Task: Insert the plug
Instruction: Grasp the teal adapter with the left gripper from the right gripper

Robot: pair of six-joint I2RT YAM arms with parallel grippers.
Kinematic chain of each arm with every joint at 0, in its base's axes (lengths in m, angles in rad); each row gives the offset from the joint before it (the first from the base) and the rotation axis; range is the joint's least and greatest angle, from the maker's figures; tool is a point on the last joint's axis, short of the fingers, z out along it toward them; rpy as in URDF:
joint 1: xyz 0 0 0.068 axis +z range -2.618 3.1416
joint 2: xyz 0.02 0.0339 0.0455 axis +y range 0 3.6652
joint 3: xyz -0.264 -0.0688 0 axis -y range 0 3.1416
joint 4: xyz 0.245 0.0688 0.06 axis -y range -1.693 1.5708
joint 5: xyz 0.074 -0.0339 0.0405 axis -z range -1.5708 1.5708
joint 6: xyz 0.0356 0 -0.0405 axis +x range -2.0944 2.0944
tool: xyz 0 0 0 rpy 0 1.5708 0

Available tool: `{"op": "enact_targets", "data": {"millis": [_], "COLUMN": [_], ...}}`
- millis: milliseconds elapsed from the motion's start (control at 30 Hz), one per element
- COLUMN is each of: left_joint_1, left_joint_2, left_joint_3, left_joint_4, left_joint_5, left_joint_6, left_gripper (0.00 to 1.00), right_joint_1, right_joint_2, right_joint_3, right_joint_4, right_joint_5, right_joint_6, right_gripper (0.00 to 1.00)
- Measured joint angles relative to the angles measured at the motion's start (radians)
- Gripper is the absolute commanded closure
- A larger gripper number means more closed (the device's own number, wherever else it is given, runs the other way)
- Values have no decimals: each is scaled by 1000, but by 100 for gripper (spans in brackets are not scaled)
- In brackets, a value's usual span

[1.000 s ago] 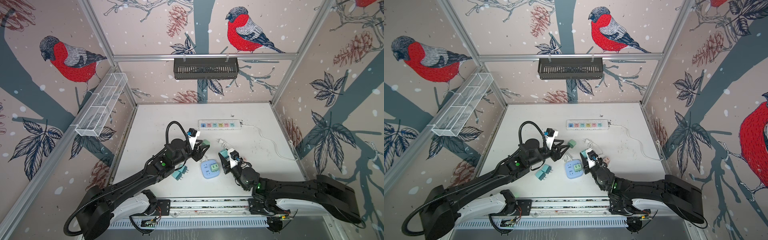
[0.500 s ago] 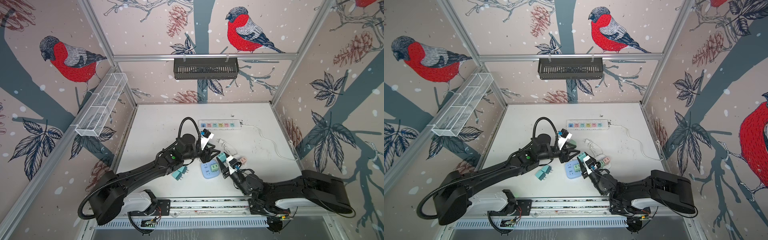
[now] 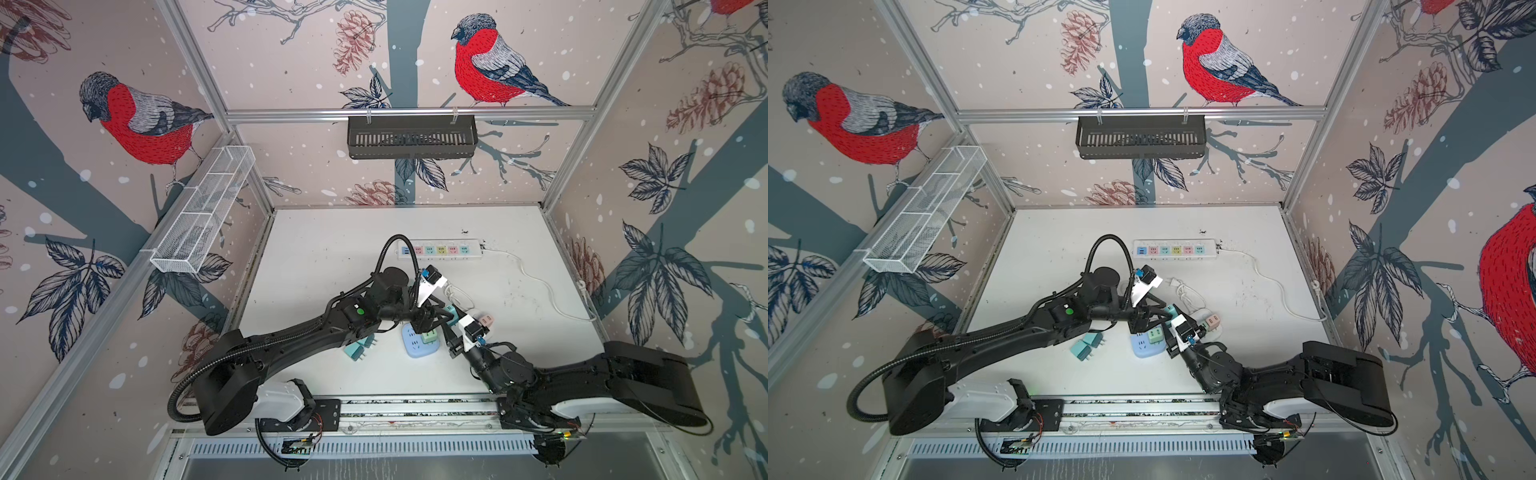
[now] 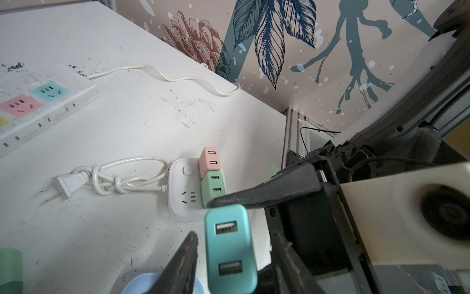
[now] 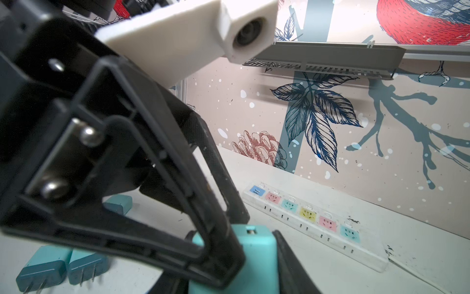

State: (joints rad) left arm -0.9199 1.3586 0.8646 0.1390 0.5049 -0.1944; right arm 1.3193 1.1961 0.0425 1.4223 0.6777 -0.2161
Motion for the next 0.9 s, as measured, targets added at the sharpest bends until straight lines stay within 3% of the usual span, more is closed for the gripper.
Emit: {"op": "enact_targets", "data": {"millis": [433,567,633,767,900], "left_joint_1": [-6,-6,-6,-6,-7], "left_joint_2": [79,98,100,85,21], "left_joint_3": [64,76,77,71,32], "left_joint_4": [-37,-43,-45,-49,-52], "left_joint_5": [16,25,29,17,-16], "left_joint_6": [-3,8,11,15,42], "left_gripper": [80,96,100,100,100], "right_joint_1": [6,6,8,13,15], "right_joint_2": [5,4,4,3,-17], "right_joint_3": [-4,-4,-4,-2,7], "right_joint_4": [-13,-29,-31,-31,-30], "right_joint_5": [34,49,54,50,24], "right_joint_6": [-45,-44,-44,-44,-29], "right_gripper": [98,94,84,52,32]}}
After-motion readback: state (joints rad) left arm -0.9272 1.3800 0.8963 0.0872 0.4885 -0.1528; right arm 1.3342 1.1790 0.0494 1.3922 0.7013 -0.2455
